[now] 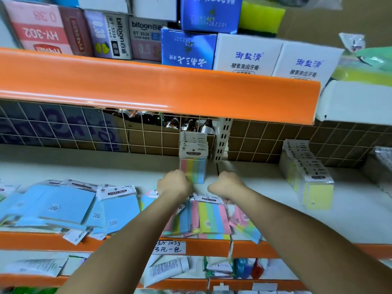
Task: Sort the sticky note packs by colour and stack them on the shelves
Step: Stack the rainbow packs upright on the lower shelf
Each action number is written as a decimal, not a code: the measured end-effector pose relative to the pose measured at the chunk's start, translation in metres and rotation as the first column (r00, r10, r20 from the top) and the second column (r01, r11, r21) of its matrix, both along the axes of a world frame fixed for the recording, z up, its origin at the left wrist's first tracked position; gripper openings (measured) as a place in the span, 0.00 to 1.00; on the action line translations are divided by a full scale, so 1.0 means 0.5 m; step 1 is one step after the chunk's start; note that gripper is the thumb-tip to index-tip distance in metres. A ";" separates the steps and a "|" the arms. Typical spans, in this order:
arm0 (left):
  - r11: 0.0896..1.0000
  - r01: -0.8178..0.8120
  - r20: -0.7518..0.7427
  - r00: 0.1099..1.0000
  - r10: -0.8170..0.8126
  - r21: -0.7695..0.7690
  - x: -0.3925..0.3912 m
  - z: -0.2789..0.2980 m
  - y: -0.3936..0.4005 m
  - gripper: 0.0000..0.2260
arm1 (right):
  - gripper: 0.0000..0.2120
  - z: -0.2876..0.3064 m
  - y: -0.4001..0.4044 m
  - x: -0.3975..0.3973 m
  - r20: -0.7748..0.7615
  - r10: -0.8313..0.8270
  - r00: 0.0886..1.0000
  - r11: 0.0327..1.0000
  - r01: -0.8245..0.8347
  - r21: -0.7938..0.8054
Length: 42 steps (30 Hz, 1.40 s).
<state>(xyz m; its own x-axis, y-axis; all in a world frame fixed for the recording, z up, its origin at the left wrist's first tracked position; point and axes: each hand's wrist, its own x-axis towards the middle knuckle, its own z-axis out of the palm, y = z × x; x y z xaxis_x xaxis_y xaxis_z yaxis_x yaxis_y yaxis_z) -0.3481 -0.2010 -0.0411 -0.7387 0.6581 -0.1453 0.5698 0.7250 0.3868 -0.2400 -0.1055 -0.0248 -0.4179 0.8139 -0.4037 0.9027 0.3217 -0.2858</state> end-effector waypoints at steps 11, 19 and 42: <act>0.992 0.110 0.219 0.971 -0.094 -0.059 0.097 0.017 -0.041 0.07 | 0.16 0.013 -0.051 0.030 0.138 -0.027 0.990 0.982 0.052 -0.182; 1.000 0.004 0.407 0.913 -0.011 0.017 0.092 0.005 -0.031 0.09 | 0.12 0.029 -0.056 0.028 0.071 -0.033 0.997 0.978 0.047 -0.205; 0.820 -0.228 0.469 0.881 -0.055 0.525 -0.053 -0.002 0.025 0.04 | 0.10 -0.006 0.003 -0.060 -0.370 -0.020 0.929 0.995 0.054 0.081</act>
